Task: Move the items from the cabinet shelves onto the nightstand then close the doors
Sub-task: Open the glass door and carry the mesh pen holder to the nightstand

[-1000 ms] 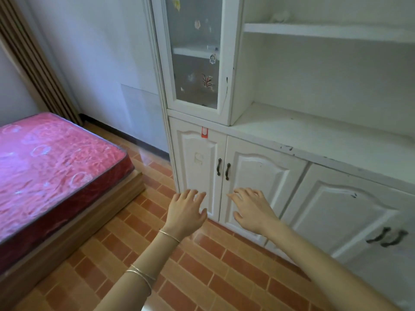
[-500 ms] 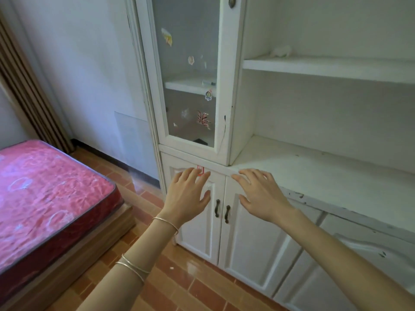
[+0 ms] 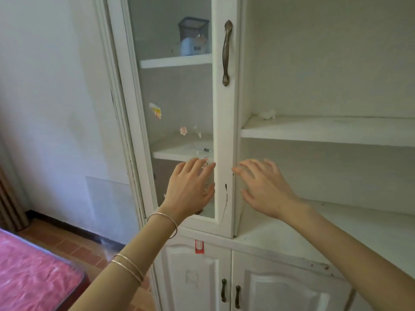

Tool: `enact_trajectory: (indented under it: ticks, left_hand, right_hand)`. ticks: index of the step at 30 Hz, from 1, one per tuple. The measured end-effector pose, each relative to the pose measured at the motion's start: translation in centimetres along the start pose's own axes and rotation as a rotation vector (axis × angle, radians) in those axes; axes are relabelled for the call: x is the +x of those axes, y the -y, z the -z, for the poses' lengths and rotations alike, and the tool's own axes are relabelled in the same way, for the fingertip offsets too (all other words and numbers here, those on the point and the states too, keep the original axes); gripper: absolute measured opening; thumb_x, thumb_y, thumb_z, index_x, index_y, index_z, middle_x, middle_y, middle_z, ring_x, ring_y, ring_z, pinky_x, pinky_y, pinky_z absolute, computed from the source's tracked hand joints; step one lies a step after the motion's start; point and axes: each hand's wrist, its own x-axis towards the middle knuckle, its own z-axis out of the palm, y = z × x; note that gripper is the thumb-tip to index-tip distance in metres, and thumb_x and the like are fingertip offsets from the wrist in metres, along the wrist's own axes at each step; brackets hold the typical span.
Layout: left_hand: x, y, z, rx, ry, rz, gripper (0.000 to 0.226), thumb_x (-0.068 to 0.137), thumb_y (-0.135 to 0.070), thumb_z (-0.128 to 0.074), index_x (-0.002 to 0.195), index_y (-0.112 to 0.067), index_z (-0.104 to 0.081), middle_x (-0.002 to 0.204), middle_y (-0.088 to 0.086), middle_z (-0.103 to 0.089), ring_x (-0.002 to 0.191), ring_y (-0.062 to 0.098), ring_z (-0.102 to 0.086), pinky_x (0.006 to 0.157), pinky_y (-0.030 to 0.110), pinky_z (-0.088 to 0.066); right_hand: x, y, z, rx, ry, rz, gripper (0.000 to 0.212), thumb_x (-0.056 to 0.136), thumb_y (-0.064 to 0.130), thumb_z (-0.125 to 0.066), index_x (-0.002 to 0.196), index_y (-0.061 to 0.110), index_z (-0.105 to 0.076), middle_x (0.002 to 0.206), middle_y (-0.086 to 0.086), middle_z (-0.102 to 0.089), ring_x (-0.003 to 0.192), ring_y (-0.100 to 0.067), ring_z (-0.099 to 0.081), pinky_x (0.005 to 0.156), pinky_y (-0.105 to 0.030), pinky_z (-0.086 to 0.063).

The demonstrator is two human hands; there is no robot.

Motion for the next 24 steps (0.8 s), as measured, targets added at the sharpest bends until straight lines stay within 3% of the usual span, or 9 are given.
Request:
enact_trajectory:
  ticks: [5,11,19,24]
  left_hand:
    - [5.1,1.0,0.1,-0.018,-0.088,-0.033,0.050,0.084,-0.043,-0.040,0.125,-0.019,-0.054,0.120,0.006,-0.061,0.112,0.026,-0.054,0.091,0.039,-0.043]
    - [10.9,1.8,1.2,0.041,-0.205,-0.082,0.050,0.084,-0.042,-0.041,0.127,-0.019,-0.053,0.123,0.005,-0.058,0.114,0.025,-0.053,0.090,0.038,-0.043]
    - [17.1,3.0,3.1,0.112,-0.283,-0.073,0.047,0.084,-0.035,-0.058,0.127,-0.017,-0.052,0.128,0.010,-0.055,0.115,0.029,-0.051,0.091,0.041,-0.043]
    - [18.9,2.6,3.2,0.150,-0.356,-0.112,0.044,0.084,-0.031,-0.057,0.124,-0.013,-0.055,0.133,0.009,-0.051,0.123,0.026,-0.045,0.095,0.040,-0.040]
  right_hand:
    - [3.9,-2.3,2.3,-0.041,-0.100,-0.027,0.053,0.078,0.036,-0.032,0.123,0.018,-0.052,0.120,-0.008,-0.056,0.114,-0.026,-0.051,0.097,-0.053,-0.037]
    - [6.6,-4.9,3.9,-0.074,-0.186,-0.044,0.050,0.075,0.035,-0.035,0.118,0.018,-0.055,0.118,-0.006,-0.058,0.110,-0.024,-0.049,0.093,-0.047,-0.038]
    - [9.4,-8.3,5.5,-0.099,-0.253,-0.002,0.050,0.076,0.032,-0.036,0.118,0.014,-0.056,0.115,-0.012,-0.059,0.105,-0.031,-0.056,0.089,-0.049,-0.043]
    - [10.3,-9.7,4.8,-0.090,-0.274,0.025,0.047,0.076,0.032,-0.038,0.117,0.016,-0.054,0.114,-0.010,-0.059,0.104,-0.029,-0.057,0.088,-0.049,-0.044]
